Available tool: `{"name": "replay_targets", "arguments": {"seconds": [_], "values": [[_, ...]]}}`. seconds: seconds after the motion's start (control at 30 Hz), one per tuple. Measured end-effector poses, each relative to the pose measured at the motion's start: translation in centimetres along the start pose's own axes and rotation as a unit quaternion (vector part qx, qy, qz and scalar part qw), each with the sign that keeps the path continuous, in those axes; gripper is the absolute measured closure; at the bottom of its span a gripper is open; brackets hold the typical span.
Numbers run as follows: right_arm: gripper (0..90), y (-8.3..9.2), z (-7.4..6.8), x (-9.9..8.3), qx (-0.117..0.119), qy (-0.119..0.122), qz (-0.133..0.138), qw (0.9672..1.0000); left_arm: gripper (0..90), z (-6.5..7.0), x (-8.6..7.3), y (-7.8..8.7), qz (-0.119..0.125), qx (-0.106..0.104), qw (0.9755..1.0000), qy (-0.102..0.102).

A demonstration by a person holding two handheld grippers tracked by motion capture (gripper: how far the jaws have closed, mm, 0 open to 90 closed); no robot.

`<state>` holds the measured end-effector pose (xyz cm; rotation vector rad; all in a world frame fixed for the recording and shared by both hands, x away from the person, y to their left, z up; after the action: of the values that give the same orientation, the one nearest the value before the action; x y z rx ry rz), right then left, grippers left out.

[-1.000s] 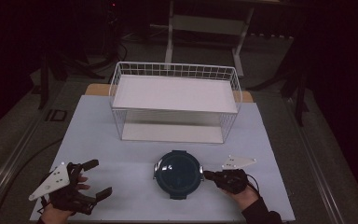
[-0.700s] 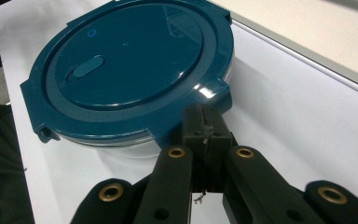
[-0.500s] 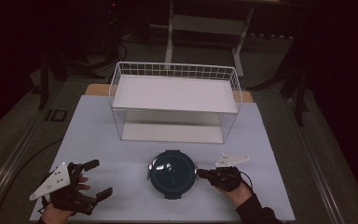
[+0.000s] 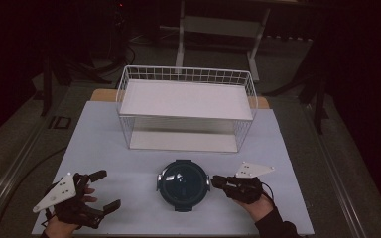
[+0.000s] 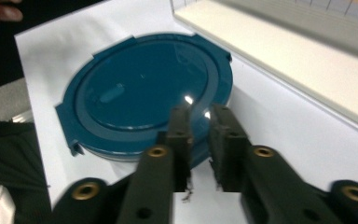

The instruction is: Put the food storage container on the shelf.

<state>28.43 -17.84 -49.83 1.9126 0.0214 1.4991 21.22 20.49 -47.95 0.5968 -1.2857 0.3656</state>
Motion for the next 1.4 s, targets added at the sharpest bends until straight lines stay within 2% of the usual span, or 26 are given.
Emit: {"name": "replay_targets", "arguments": {"seconds": [0.17, 0.2, 0.23, 0.27, 0.3, 0.33, 0.37, 0.47, 0.53, 0.57, 0.6, 0.63, 0.67, 0.7, 0.8, 0.83, 0.9, 0.93, 0.97, 1.03, 1.07, 1.17, 1.23, 1.3, 1.33, 1.4], "values": [[45.4, 0.7, -0.5, 0.7, 0.006, -0.006, 0.024, 0.9997, 0.0, 0.7, 0.6, -0.5, -0.007, -0.015, 0.9999, 0.003], [45.4, 0.7, -0.5, 0.7, 0.006, -0.006, 0.024, 0.9997, 0.0, 0.7, 0.6, -0.5, -0.007, -0.015, 0.9999, 0.003], [40.3, 0.8, -0.5, 0.9, 0.007, -0.007, 0.030, 0.9995, 0.0, 0.9, 0.7, -0.7, -0.010, -0.020, 0.9997, 0.003], [28.8, 0.9, -0.5, 1.2, 0.008, -0.015, 0.042, 0.9990, 0.0, 1.0, 0.8, -0.8, -0.013, -0.022, 0.9997, 0.004], [24.2, 1.0, -0.5, 1.4, 0.007, -0.019, 0.049, 0.9986, 0.0, 1.3, 1.1, -1.2, -0.019, -0.030, 0.9994, 0.002], [24.2, 1.0, -0.5, 1.4, 0.007, -0.019, 0.049, 0.9986, 0.0, 1.3, 1.1, -1.2, -0.019, -0.030, 0.9994, 0.002], [14.7, 1.2, -0.7, 1.6, 0.004, -0.006, 0.053, 0.9985, 0.0, 1.5, 1.5, -1.6, -0.030, -0.030, 0.9991, -0.004], [12.4, 1.4, -0.8, 1.8, -0.004, 0.001, 0.060, 0.9982, 0.0, 1.8, 2.0, -2.0, -0.037, -0.034, 0.9987, -0.004], [12.4, 1.7, -1.0, 2.1, -0.011, 0.018, 0.073, 0.9971, 0.0, 2.0, 2.4, -2.4, -0.042, -0.036, 0.9984, 0.002], [14.1, 1.9, -1.1, 2.4, -0.020, 0.023, 0.078, 0.9965, 0.0, 2.1, 2.9, -3.0, -0.047, -0.032, 0.9983, 0.013], [14.1, 1.9, -1.1, 2.4, -0.020, 0.023, 0.078, 0.9965, 0.0, 2.1, 2.9, -3.0, -0.047, -0.032, 0.9983, 0.013], [14.8, 2.1, -1.3, 2.6, -0.016, 0.027, 0.085, 0.9959, 0.0, 2.1, 3.2, -3.6, -0.053, -0.033, 0.9978, 0.022], [14.8, 2.1, -1.3, 2.6, -0.016, 0.027, 0.085, 0.9959, 0.0, 2.1, 3.2, -3.6, -0.053, -0.033, 0.9978, 0.022], [15.0, 2.2, -1.4, 2.8, -0.023, 0.033, 0.073, 0.9965, 0.0, 1.9, 3.6, -4.2, -0.060, -0.035, 0.9971, 0.031], [16.5, 2.3, -1.6, 2.8, -0.026, 0.042, 0.069, 0.9964, 0.0, 1.8, 3.8, -4.7, -0.069, -0.035, 0.9967, 0.026], [19.2, 2.4, -1.9, 2.9, -0.014, 0.037, 0.066, 0.9970, 0.0, 1.7, 4.1, -5.2, -0.082, -0.040, 0.9955, 0.026], [19.2, 2.5, -2.0, 2.9, -0.013, 0.036, 0.072, 0.9966, 0.0, 1.7, 4.2, -5.4, -0.083, -0.043, 0.9951, 0.032], [19.3, 2.6, -2.0, 3.0, -0.021, 0.040, 0.076, 0.9960, 0.0, 1.6, 4.3, -5.7, -0.091, -0.046, 0.9938, 0.043], [19.2, 2.8, -2.1, 3.1, -0.037, 0.046, 0.079, 0.9951, 0.0, 1.6, 4.4, -5.9, -0.095, -0.046, 0.9933, 0.047], [19.2, 3.0, -2.1, 3.2, -0.043, 0.047, 0.086, 0.9943, 0.0, 1.5, 4.4, -6.2, -0.100, -0.043, 0.9929, 0.047], [19.1, 3.4, -2.0, 3.4, -0.057, 0.046, 0.096, 0.9927, 0.0, 1.2, 4.3, -6.9, -0.106, -0.036, 0.9924, 0.051], [15.2, 3.6, -1.9, 3.5, -0.064, 0.040, 0.100, 0.9921, 0.0, 0.7, 4.1, -7.9, -0.103, -0.037, 0.9915, 0.070], [12.9, 3.6, -1.9, 3.6, -0.065, 0.034, 0.098, 0.9925, 0.0, 0.3, 3.8, -8.5, -0.107, -0.043, 0.9897, 0.085], [11.1, 3.7, -2.0, 3.6, -0.068, 0.040, 0.100, 0.9918, 0.0, -0.1, 3.4, -9.1, -0.119, -0.040, 0.9877, 0.094], [10.9, 3.7, -2.1, 3.6, -0.066, 0.039, 0.100, 0.9920, 0.0, -0.3, 3.2, -9.3, -0.125, -0.041, 0.9855, 0.108], [10.9, 3.6, -2.2, 3.6, -0.068, 0.042, 0.100, 0.9917, 0.0, -0.9, 2.8, -9.8, -0.137, -0.040, 0.9792, 0.144]]}}
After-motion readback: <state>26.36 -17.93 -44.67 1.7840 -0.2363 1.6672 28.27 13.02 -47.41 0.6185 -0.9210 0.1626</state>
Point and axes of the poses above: each handheld gripper's, and its own axes: y roughly backward along the jaws, x roughly out of its top, z roughly to its right, the point moved 5 cm from there along -y, roughly forward along the jaws, and after that the axes turned 3 degrees about y, right-handed, at the moved point
